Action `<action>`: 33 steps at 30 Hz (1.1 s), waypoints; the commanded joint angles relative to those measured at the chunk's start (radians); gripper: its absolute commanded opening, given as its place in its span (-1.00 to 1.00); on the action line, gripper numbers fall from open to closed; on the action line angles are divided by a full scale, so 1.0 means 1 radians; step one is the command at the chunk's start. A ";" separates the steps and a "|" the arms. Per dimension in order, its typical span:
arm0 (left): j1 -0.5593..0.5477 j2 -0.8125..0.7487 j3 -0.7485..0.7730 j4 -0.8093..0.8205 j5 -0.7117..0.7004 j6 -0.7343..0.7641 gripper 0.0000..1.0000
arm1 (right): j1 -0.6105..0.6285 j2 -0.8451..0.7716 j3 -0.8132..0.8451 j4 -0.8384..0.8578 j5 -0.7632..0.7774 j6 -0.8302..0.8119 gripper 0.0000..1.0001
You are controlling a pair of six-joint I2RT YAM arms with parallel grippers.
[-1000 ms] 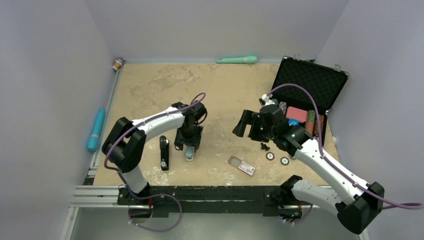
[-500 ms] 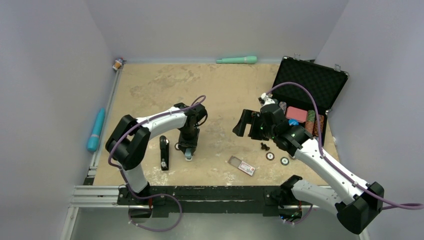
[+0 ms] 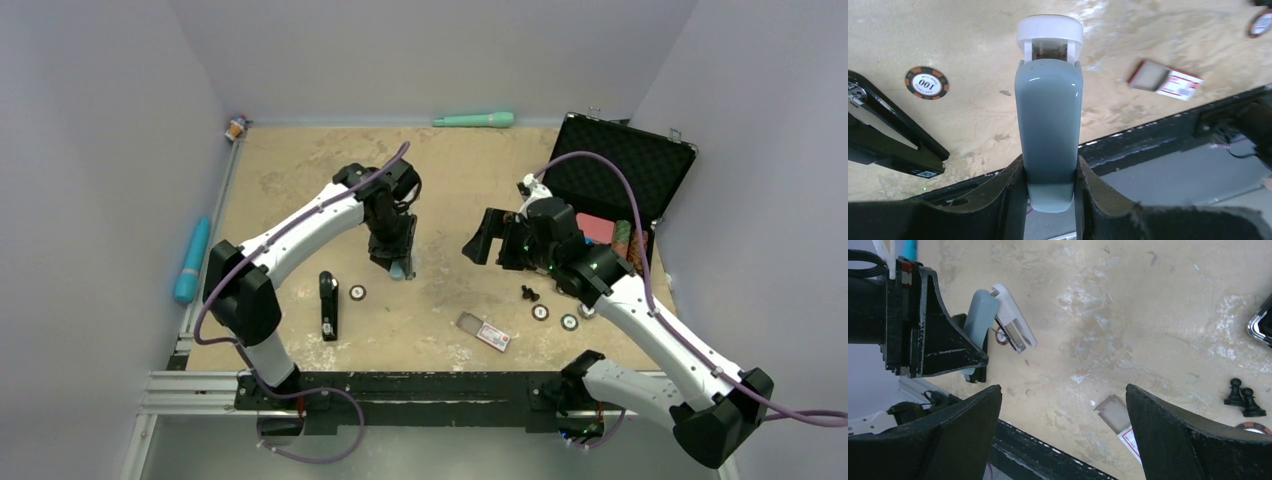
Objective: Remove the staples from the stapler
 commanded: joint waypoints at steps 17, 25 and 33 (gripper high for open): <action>0.066 -0.056 0.474 -0.236 0.329 0.191 -1.00 | -0.022 -0.013 0.224 0.259 -0.294 -0.130 0.98; 0.091 -0.168 0.417 -0.163 0.388 0.179 -1.00 | -0.061 0.000 0.233 0.375 -0.537 -0.133 0.97; 0.091 -0.267 0.390 -0.058 0.474 0.158 -1.00 | -0.103 -0.006 0.176 0.558 -0.737 -0.080 0.98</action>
